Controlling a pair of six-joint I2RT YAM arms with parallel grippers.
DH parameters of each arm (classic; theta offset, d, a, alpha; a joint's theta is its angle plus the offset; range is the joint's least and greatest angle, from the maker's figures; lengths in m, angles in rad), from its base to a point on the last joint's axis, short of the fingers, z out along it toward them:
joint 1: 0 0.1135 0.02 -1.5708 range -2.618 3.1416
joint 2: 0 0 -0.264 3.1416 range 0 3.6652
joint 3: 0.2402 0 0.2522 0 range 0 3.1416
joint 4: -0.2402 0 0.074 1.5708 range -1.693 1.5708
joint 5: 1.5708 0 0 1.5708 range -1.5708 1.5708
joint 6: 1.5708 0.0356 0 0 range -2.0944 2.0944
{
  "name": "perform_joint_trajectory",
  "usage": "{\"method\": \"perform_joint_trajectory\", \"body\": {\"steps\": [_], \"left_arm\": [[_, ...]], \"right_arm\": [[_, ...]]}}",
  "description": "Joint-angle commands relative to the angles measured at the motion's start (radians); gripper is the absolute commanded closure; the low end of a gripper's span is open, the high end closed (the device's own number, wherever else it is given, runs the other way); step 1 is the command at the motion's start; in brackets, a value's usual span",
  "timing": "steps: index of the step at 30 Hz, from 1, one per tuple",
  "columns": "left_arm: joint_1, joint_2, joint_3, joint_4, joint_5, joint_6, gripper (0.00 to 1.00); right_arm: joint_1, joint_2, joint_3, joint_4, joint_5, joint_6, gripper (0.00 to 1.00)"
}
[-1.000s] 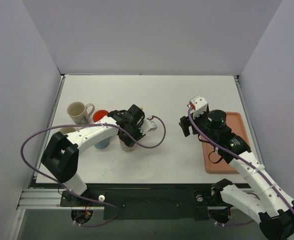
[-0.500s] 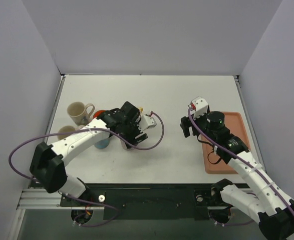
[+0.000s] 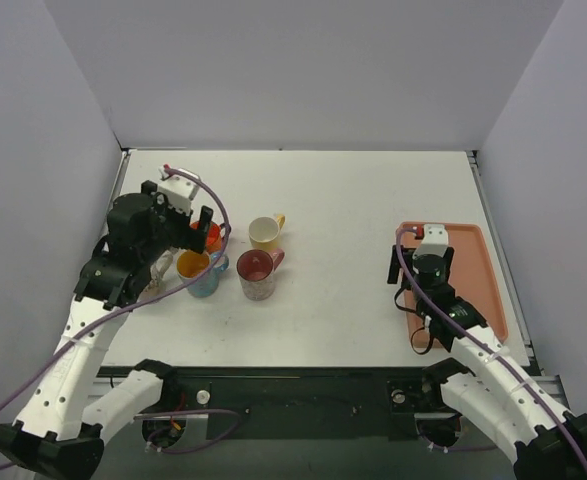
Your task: Turn the mug right side up
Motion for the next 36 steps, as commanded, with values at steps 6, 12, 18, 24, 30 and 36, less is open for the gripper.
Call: {"method": "perform_joint_trajectory", "body": {"steps": [6,12,18,24,30,36], "left_arm": [[0.178,-0.222,-0.334,0.264,-0.135,-0.196,0.05],[0.186,-0.298,-0.494,0.381,-0.25,-0.252,0.04],[0.184,-0.299,-0.596,0.484,-0.287,-0.227,0.03],[0.187,-0.295,-0.696,0.617,-0.315,-0.218,0.03],[0.187,-0.302,-0.73,0.628,-0.325,-0.216,0.03],[0.189,-0.305,-0.739,0.628,-0.308,-0.212,0.03]], "right_arm": [[0.0,-0.001,-0.079,0.072,0.148,0.149,0.28],[0.003,-0.125,-0.146,0.076,0.153,0.1,0.28],[0.003,-0.258,-0.209,0.103,0.179,0.09,0.28],[0.003,-0.353,-0.251,0.11,0.182,0.083,0.28],[0.003,-0.38,-0.264,0.109,0.202,0.085,0.28],[0.001,-0.379,-0.263,0.107,0.226,0.08,0.28]]}}
